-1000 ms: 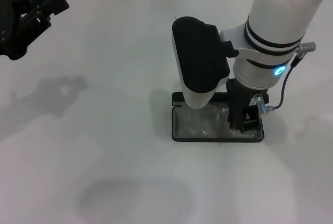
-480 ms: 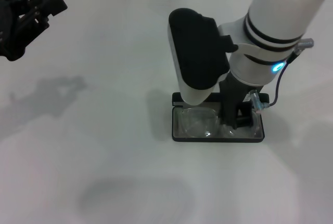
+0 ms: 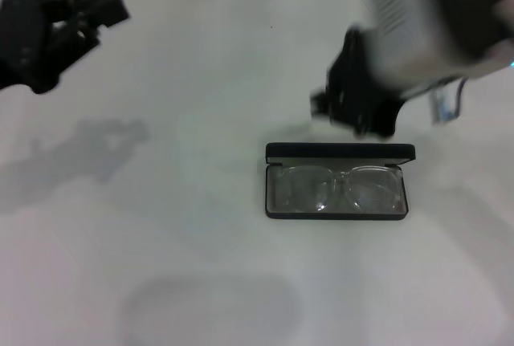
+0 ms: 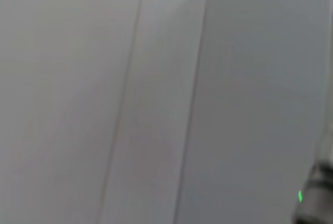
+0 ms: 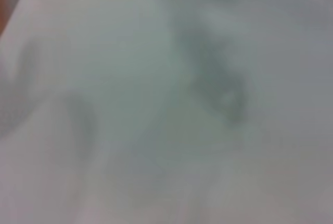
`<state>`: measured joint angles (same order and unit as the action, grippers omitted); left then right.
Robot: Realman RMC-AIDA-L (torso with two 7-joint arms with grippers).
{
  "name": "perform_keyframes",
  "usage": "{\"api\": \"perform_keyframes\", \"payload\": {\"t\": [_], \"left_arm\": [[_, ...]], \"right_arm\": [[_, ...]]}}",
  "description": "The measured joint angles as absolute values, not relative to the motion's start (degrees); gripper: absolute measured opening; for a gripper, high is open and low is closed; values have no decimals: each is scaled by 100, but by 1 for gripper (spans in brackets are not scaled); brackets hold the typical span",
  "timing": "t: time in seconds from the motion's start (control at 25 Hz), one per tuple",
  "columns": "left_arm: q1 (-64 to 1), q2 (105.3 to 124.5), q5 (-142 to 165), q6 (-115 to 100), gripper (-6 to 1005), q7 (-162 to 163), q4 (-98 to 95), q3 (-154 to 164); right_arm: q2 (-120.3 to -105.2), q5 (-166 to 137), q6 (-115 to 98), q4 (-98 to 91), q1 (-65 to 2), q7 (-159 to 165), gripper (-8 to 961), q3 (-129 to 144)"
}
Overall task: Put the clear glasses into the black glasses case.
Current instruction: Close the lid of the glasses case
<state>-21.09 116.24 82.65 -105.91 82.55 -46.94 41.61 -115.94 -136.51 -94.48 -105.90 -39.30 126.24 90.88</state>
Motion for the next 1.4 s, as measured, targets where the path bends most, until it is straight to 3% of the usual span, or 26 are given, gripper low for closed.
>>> {"api": "perform_keyframes", "payload": {"t": [0.28, 0.52, 0.8, 1.4], "left_arm": [[-2572, 11696, 8623, -10500, 194, 8472, -4644, 4752], [-3528, 11845, 9611, -10082, 199, 8368, -3872, 4986], [-4723, 11972, 10269, -8967, 210, 7729, -2444, 5228], [-4998, 12069, 10076, -7424, 223, 7605, -1524, 5789]], "right_arm": [[-11610, -11489, -8256, -11250, -2143, 11661, 76, 6599], [-11604, -10837, -7743, -10160, -1491, 11344, 79, 5211], [-11539, -10694, -7279, -8429, -1725, 10497, 82, 4907], [-11540, -10627, -7201, -7534, -1992, 10127, 89, 4848]]}}
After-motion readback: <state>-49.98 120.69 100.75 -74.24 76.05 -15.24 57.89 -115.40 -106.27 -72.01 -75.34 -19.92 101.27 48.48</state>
